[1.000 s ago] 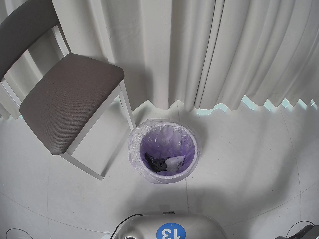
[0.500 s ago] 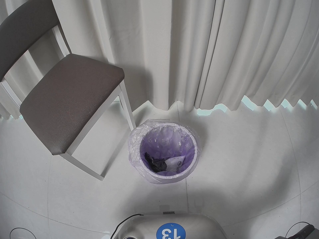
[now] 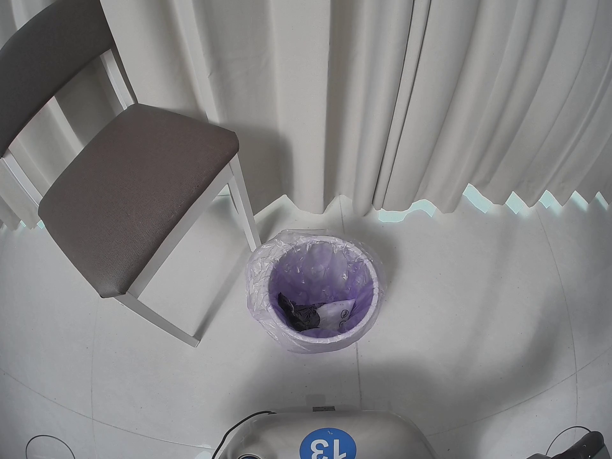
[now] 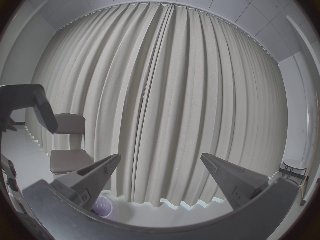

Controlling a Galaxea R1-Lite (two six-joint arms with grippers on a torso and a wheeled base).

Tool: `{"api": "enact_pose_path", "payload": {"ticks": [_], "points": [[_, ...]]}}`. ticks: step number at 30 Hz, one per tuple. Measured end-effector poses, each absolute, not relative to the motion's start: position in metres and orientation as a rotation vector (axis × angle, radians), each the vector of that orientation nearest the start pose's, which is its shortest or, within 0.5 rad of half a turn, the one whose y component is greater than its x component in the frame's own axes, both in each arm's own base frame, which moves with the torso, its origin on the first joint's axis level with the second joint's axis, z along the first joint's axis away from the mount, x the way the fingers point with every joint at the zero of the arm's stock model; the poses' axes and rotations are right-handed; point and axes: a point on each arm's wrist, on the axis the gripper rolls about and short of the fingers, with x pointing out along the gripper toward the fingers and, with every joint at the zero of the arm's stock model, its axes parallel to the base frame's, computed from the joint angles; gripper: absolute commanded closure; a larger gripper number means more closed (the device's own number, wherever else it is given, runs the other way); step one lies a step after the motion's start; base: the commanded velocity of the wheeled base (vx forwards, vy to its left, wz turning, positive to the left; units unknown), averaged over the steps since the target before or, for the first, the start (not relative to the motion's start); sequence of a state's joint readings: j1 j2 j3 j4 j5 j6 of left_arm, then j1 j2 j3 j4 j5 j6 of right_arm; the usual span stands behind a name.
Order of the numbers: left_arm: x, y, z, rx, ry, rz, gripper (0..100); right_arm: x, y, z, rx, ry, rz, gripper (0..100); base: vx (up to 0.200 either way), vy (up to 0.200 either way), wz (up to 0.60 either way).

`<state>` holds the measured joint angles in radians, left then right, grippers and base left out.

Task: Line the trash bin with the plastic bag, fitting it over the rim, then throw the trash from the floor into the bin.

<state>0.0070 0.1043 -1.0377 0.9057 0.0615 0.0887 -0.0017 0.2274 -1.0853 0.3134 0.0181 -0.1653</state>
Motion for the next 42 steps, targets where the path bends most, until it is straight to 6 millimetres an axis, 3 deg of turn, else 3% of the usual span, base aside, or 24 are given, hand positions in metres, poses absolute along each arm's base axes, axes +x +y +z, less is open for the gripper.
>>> {"api": "enact_pose_path", "payload": {"ticks": [4, 12, 22, 33, 42], "points": [[-0.154, 0.001, 0.205, 0.059, -0.032, 0.065, 0, -0.162, 0.001, 0.288, -0.167, -0.560, -0.016, 0, 0.000, 0.000, 0.00], [-0.159, 0.001, 0.198, 0.024, -0.056, 0.054, 0, -0.185, 0.002, 0.266, -0.153, -0.606, 0.017, 0, 0.000, 0.000, 0.00], [-0.165, 0.001, 0.201, 0.022, -0.095, 0.035, 0, -0.191, 0.002, 0.254, -0.095, -0.627, 0.039, 0, 0.000, 0.000, 0.00], [-0.160, -0.001, 0.215, 0.033, -0.251, -0.042, 0, -0.173, 0.003, 0.245, -0.104, -0.571, 0.086, 0, 0.000, 0.000, 0.00], [-0.140, -0.001, 0.215, 0.009, -0.314, -0.052, 0, -0.139, 0.003, 0.235, -0.121, -0.594, 0.117, 0, 0.000, 0.000, 0.00]]}}
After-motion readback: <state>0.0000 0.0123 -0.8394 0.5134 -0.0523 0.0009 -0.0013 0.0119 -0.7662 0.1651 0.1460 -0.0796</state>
